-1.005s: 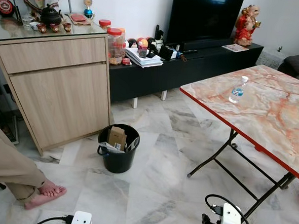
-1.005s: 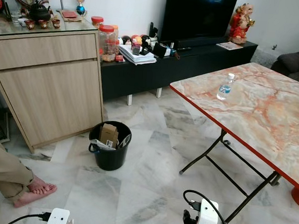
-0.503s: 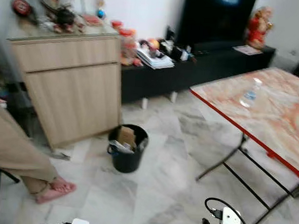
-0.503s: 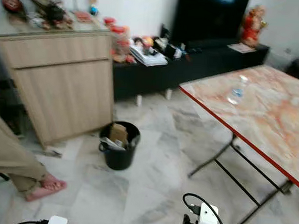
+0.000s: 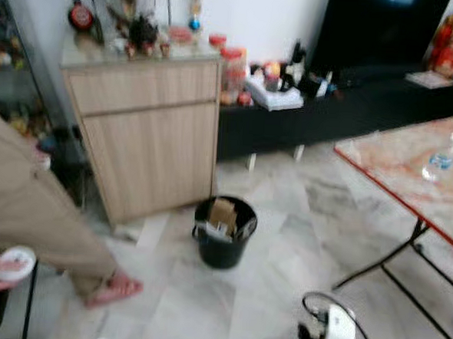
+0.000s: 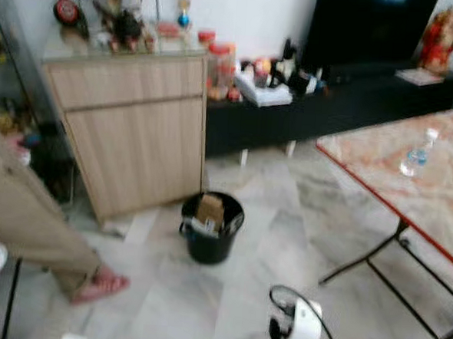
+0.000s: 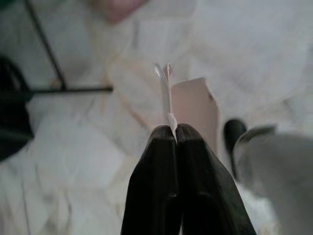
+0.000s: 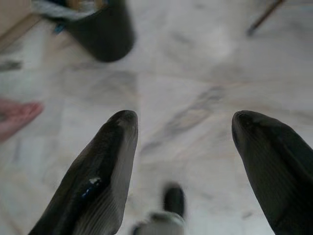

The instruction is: Picking trash to rubbish bin

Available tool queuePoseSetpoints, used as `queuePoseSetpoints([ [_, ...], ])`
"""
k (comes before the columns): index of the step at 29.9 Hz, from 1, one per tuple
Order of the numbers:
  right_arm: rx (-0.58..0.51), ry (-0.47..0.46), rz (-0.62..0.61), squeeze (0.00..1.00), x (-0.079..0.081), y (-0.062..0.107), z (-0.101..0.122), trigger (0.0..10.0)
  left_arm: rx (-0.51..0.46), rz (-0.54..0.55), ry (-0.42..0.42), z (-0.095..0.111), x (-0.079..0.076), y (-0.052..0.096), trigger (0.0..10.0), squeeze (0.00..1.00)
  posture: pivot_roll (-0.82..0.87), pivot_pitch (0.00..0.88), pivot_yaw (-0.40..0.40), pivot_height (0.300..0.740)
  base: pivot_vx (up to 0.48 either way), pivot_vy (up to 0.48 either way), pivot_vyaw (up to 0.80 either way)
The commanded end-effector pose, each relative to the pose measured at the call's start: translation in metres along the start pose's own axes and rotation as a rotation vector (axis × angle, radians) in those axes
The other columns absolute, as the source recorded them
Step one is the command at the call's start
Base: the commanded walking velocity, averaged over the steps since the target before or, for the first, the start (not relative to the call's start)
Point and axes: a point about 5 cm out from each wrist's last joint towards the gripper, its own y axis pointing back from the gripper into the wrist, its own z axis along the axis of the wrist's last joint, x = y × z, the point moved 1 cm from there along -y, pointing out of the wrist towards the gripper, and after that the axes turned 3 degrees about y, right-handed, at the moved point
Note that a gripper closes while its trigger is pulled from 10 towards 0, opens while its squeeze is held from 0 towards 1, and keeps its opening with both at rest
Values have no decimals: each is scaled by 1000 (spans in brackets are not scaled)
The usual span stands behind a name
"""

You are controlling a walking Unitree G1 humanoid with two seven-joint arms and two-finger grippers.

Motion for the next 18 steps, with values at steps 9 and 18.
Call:
queuePoseSetpoints([
  [9,-39,-14,-17,0,-7,-2,14,10000,-8,-17,15,3,-9,0,10000,0,12,22,-60,740,380,0,0],
  [18,-42,-10,-13,0,-7,-2,16,10000,-8,-16,23,4,-10,1,10000,0,13,24,-69,740,382,0,0],
])
